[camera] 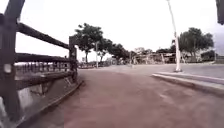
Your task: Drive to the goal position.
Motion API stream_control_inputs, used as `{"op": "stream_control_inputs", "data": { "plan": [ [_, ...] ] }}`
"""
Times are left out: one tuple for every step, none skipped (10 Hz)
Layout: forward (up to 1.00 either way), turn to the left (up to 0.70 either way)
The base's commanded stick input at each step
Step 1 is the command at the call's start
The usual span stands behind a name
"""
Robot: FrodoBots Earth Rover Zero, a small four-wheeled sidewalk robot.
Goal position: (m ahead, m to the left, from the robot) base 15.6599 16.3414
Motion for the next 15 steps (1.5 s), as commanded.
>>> {"op": "stream_control_inputs", "data": {
  "plan": [
    [1.0, 0.0],
    [1.0, 0.0],
    [1.0, 0.0],
    [1.0, 0.0],
    [1.0, 0.0],
    [1.0, 0.05],
    [1.0, 0.23],
    [1.0, 0.0],
    [1.0, 0.0],
    [1.0, 0.0],
    [1.0, 0.0],
    [1.0, 0.0],
    [1.0, 0.0],
    [1.0, 0.0],
    [1.0, 0.0]
  ]
}}
